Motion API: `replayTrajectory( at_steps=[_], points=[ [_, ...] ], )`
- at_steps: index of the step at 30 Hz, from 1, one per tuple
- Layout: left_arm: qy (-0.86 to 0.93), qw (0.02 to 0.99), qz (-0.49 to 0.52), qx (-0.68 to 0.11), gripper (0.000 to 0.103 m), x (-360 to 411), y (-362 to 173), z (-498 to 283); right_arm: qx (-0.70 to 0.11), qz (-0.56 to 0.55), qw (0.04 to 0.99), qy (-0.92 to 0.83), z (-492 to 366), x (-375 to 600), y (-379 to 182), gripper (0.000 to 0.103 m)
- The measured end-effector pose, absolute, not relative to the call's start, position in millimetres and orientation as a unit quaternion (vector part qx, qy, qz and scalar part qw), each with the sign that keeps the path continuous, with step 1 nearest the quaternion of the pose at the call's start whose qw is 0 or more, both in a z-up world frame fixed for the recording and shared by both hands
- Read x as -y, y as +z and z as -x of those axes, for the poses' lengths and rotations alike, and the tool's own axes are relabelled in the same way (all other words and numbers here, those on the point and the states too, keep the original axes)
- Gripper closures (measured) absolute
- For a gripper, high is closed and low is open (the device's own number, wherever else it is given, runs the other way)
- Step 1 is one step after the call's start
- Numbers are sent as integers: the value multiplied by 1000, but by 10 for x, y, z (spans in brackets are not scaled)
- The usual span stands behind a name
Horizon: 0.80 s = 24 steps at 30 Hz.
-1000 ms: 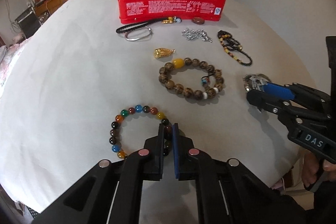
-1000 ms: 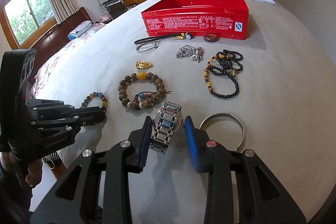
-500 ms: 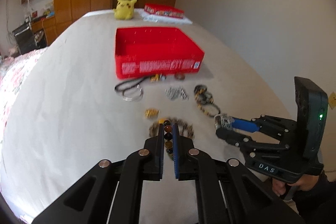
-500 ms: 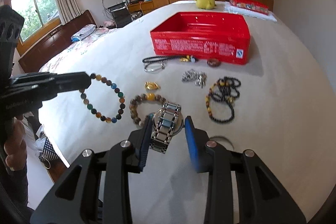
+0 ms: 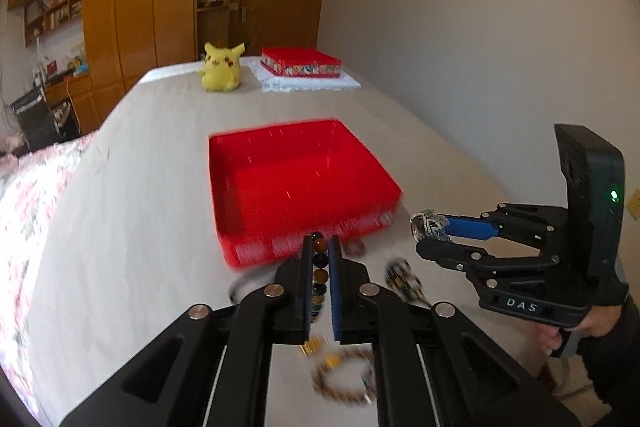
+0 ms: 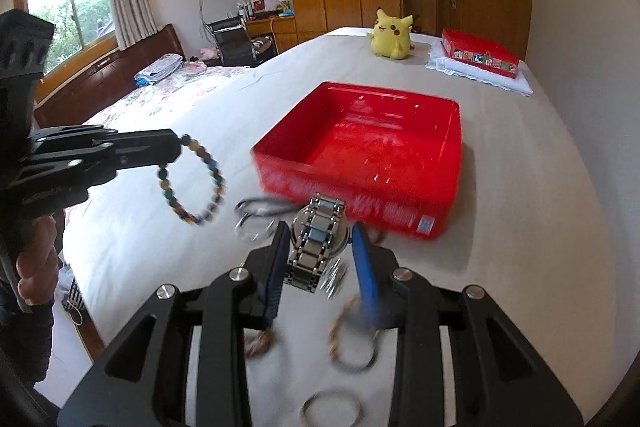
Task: Organize jewelry
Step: 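Carry the watch and bracelet into the red tray and open both grippers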
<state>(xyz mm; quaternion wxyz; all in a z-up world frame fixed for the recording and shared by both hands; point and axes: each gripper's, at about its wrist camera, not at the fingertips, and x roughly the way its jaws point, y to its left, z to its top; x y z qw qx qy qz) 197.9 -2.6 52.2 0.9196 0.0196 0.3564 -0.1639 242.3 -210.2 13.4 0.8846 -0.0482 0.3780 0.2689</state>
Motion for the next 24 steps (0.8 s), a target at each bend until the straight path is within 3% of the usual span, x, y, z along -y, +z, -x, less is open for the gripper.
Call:
replayTrajectory(
  at_steps=[11, 24],
  points=[
    [-161, 902, -13, -400, 96, 96, 159, -3434, -453, 61, 860, 229, -3848, 1921, -414, 72],
    [-154, 871, -18, -466, 96, 164, -617, -3880, -491, 128, 837, 206, -4067, 1649, -851, 71]
  ],
)
